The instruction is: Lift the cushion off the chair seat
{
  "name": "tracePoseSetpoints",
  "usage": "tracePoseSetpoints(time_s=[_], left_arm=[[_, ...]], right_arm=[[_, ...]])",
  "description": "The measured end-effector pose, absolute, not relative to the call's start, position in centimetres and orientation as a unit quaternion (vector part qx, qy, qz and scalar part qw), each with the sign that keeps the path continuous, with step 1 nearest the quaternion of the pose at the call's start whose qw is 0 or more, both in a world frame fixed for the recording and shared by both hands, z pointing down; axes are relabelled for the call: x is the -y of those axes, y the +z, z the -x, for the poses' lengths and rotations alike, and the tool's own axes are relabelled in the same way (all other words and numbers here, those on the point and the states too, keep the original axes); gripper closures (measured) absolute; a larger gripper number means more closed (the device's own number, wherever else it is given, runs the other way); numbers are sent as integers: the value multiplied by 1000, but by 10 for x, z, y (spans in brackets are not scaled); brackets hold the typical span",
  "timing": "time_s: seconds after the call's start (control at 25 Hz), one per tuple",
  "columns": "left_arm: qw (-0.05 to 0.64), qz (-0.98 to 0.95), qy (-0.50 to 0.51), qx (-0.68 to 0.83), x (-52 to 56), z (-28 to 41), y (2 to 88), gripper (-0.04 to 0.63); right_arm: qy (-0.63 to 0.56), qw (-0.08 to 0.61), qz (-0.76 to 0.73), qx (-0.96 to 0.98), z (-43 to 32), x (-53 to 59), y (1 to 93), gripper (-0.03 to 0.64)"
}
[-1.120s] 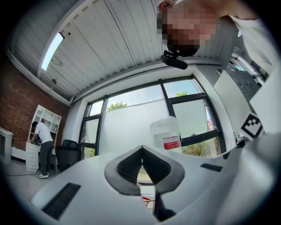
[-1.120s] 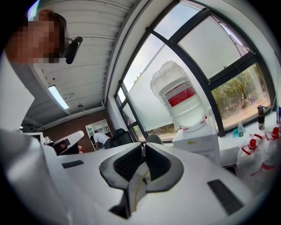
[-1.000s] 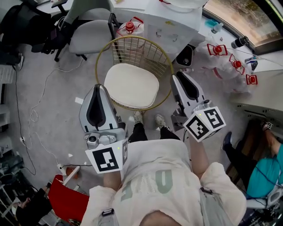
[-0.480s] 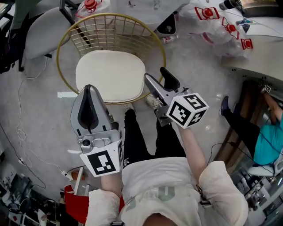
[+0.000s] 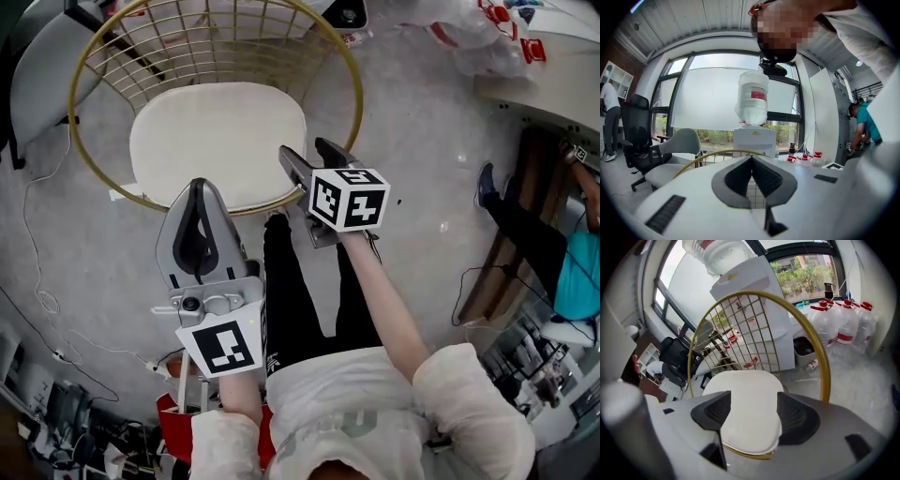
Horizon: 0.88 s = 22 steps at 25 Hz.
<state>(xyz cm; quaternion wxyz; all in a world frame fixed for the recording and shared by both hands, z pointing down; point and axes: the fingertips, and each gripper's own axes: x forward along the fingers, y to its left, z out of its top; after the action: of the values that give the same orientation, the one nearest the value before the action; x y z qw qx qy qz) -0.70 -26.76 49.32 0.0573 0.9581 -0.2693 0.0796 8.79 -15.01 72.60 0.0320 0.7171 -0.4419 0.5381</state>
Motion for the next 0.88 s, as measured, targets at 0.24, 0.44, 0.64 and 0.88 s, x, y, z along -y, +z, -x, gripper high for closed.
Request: tracePoseSetpoints(time_s=[0.24,0.44,0.64,0.88], left_arm=[[67,-963,90,244,269,3,514,583],[86,-965,92,232,270,3,528,583],[81,-968,100,214,260,2,530,583],[80,-969,103,208,254,6,535,583]], right_arm=[[572,57,-729,373,-80,143,778,321],[585,59,-741,326,-81,137,803,322],[591,68,-744,305,-79,136,816,322],[606,74,-748,259,-93,140,833,322]])
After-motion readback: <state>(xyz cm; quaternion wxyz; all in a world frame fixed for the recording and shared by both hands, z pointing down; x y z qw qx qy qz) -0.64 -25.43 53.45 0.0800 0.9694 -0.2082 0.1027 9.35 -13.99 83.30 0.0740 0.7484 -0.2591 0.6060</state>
